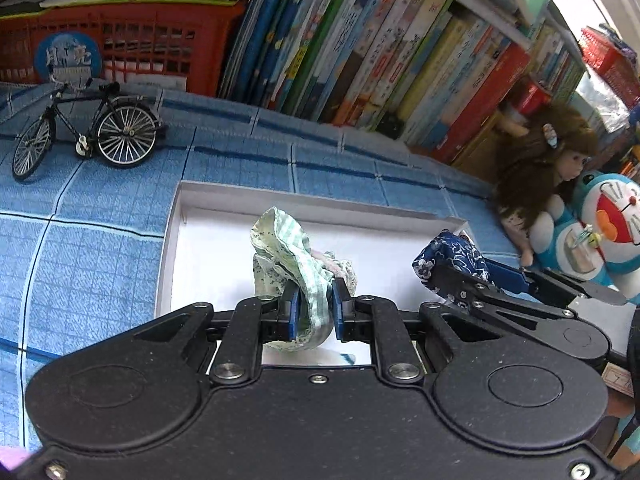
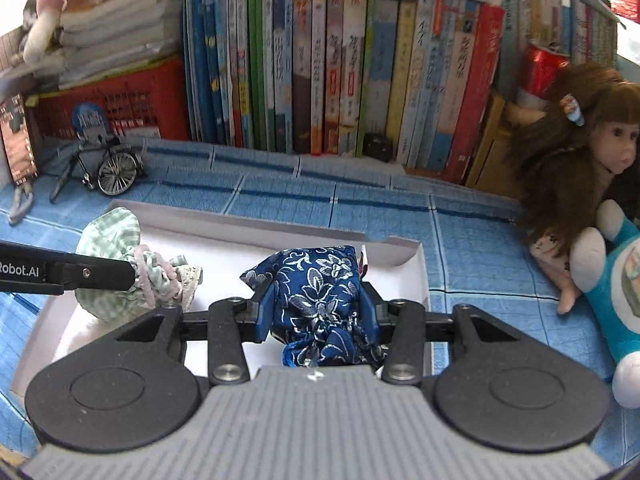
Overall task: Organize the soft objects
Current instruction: 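Carry the green cloth with the left tool while the right tool carries the pouch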
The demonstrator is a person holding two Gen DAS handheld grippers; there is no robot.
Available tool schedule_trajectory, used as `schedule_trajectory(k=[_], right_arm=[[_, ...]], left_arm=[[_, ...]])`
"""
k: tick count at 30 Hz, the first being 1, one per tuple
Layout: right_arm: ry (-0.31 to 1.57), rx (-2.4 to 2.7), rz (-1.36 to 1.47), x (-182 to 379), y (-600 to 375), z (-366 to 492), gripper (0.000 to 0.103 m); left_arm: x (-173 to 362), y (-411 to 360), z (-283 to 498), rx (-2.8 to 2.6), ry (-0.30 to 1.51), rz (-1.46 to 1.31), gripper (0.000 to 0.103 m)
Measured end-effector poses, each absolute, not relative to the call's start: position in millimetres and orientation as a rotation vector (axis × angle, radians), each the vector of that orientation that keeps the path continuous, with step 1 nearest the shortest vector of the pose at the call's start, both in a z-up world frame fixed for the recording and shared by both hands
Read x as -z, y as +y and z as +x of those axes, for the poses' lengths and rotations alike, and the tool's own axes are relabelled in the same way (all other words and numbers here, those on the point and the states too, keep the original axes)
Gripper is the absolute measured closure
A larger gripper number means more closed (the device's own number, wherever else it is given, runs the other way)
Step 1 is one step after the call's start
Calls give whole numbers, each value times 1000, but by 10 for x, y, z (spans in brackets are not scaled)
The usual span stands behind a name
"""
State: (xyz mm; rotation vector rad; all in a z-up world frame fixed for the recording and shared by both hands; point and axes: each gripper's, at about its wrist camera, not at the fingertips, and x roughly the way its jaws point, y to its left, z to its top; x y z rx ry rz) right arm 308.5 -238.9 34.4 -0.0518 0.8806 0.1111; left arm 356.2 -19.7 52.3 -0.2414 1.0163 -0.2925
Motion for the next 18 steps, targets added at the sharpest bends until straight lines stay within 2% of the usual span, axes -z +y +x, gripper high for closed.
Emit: schedule_trajectory(k=[12, 16, 17, 18], right_arm=[[955, -114, -117, -301, -2359, 3176, 53], [953, -120, -97, -320, -2372, 3173, 44], [950, -121, -96, -319, -2372, 3165, 38], [949, -125, -95, -318, -2372, 3154, 38]], left_arm=[[-437, -197, 3578, 308, 1047, -240, 83], [-447, -192, 3552, 298, 1041, -239, 79], [-451, -194, 3542, 300, 1039, -237, 76], [-457, -193, 3530, 303, 1038, -235, 71]])
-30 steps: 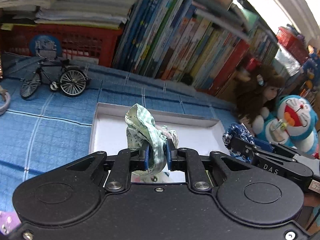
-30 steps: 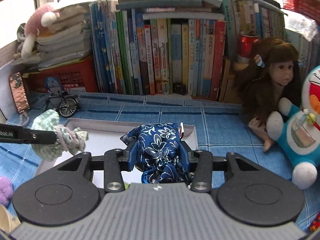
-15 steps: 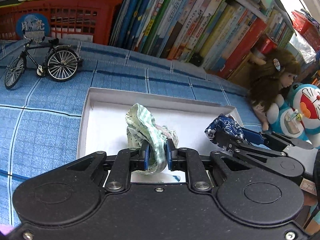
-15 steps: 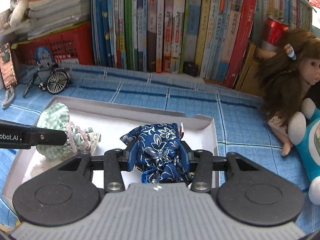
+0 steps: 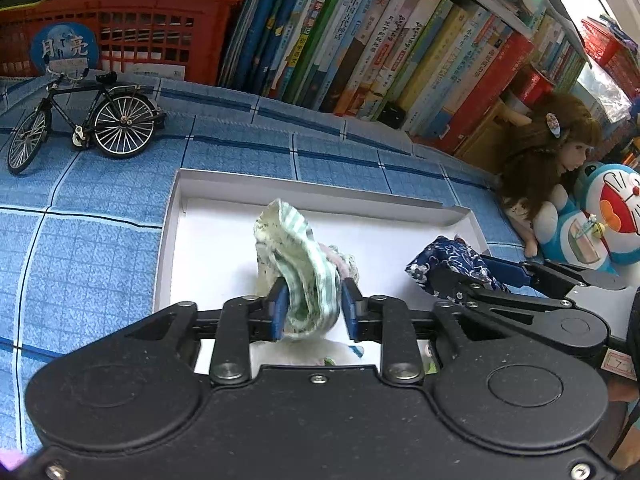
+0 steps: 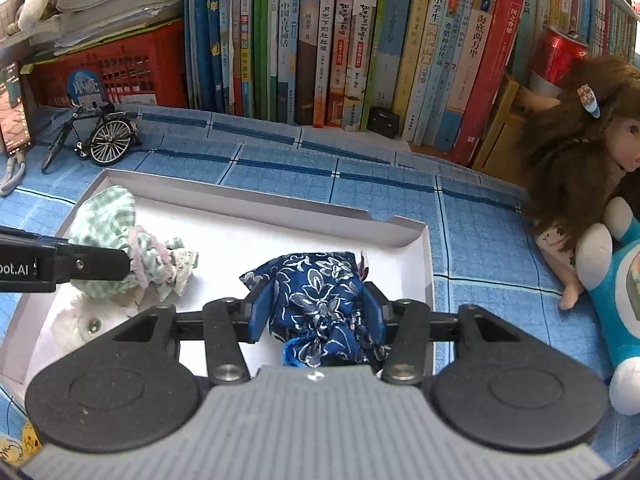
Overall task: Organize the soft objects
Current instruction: 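Carry the green cloth with the left tool while the right tool carries the pouch, then open the left tool to drop the green cloth while the right tool releases the pouch, then withdraw both open tools from the tray back over the table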
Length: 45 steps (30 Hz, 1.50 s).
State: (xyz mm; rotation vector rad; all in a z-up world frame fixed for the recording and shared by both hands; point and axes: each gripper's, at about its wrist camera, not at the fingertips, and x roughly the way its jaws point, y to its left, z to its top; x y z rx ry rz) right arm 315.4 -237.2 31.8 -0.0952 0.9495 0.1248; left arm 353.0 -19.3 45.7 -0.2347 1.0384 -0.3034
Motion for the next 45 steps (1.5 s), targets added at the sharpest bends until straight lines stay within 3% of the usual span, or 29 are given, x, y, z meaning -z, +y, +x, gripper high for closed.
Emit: schedule_trajectory(k=[7, 15, 30, 45], right_arm=[[931, -134, -71, -379, -2384, 3077, 27], [899, -158, -54, -541, -2375, 2890, 22], [742, -231, -52, -1008, -2351, 2105, 15], [547, -269, -60, -1139, -2451, 1008, 5]], left_arm=[[-555, -166, 3417, 304, 1019, -224, 58], [-735, -90, 3229, 303, 989, -222, 47], [-1097, -54, 2476, 378, 937, -241, 33], [-1216, 87, 1499, 450, 807, -202, 25]])
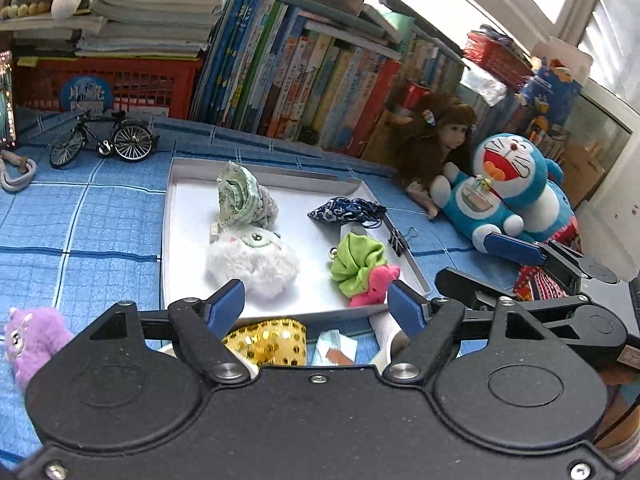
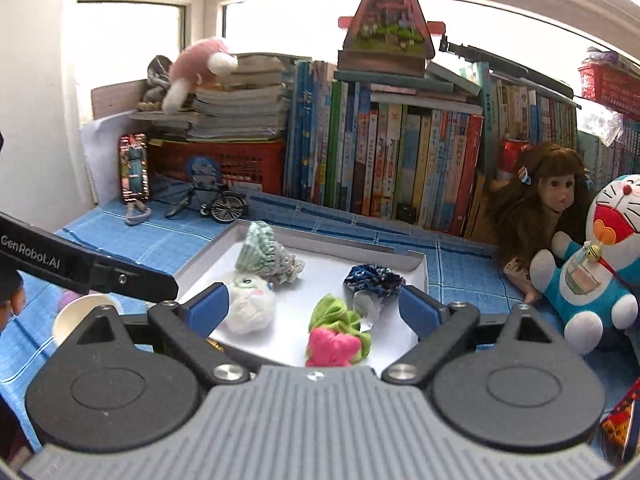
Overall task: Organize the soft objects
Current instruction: 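Withdraw both open tools from the tray back over the table, then reach left tool to the purple plush while the right tool nears the white foam block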
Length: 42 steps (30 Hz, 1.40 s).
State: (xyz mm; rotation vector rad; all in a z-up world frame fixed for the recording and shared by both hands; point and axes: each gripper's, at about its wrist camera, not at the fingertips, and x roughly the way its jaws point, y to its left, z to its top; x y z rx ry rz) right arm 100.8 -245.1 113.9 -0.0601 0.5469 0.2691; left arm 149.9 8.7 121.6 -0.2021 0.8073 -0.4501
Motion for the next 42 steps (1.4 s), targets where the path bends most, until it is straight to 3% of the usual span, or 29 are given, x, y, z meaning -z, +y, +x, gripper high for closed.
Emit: schedule_trajectory(k=[5, 19, 42], right_arm=[[510, -283, -47, -1130, -2449, 742, 0], [411, -281, -77, -1001, -2331, 207, 0], [299, -269, -165, -667, -1997, -303, 0]], left_arm=[[-1242, 119, 1214, 452, 753, -148, 21], [-1225, 243, 613, 419, 616, -74, 14], [-968, 828, 330, 218, 540, -94, 8]])
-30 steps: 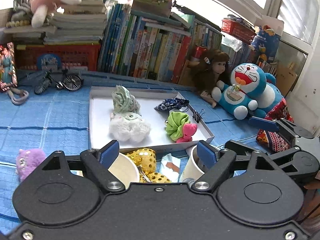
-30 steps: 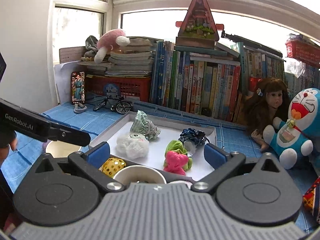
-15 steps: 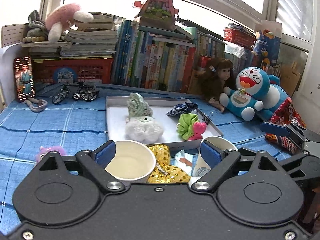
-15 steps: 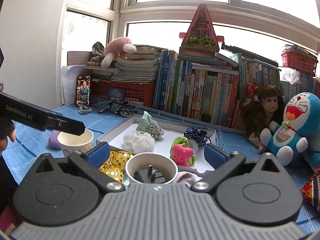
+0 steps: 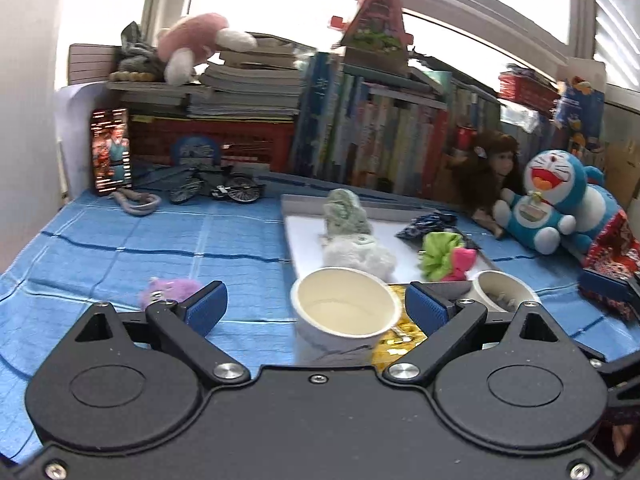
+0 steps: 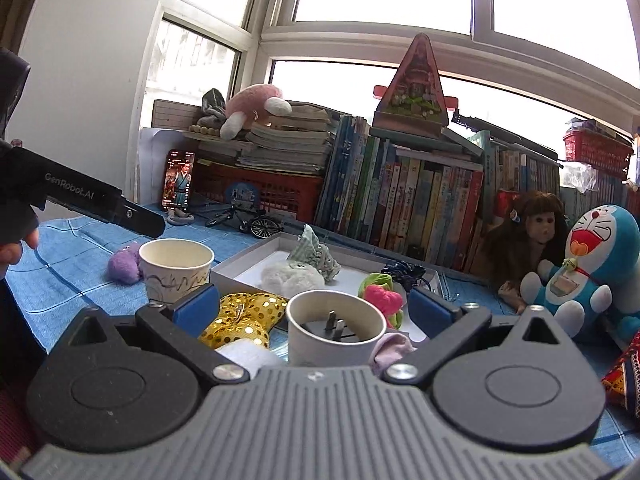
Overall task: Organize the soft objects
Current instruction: 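Reach left tool to the purple plush while the right tool nears the white foam block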
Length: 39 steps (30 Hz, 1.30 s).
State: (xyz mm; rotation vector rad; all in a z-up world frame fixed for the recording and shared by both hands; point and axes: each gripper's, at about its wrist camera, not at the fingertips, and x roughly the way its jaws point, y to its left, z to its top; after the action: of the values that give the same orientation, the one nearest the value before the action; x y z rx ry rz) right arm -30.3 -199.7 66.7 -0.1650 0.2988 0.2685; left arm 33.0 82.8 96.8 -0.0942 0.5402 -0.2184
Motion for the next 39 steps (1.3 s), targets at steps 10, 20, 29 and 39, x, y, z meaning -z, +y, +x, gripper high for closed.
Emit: schedule_trajectory(k=[10, 20, 29, 39], right_arm=[[262, -272, -159, -560, -1888, -400, 0], [304, -300, -91, -365, -1806, -495, 0], [337, -267, -106, -208, -1711, -498, 0], [327, -238, -123, -132, -1585, -471, 0]], left_arm=[[-788, 1165, 375, 107, 551, -151, 8], [-515, 1393, 511, -29, 572, -190, 8], [-374, 1492, 601, -91, 566, -224, 8], [-280, 1472, 706, -104, 578, -217, 8]])
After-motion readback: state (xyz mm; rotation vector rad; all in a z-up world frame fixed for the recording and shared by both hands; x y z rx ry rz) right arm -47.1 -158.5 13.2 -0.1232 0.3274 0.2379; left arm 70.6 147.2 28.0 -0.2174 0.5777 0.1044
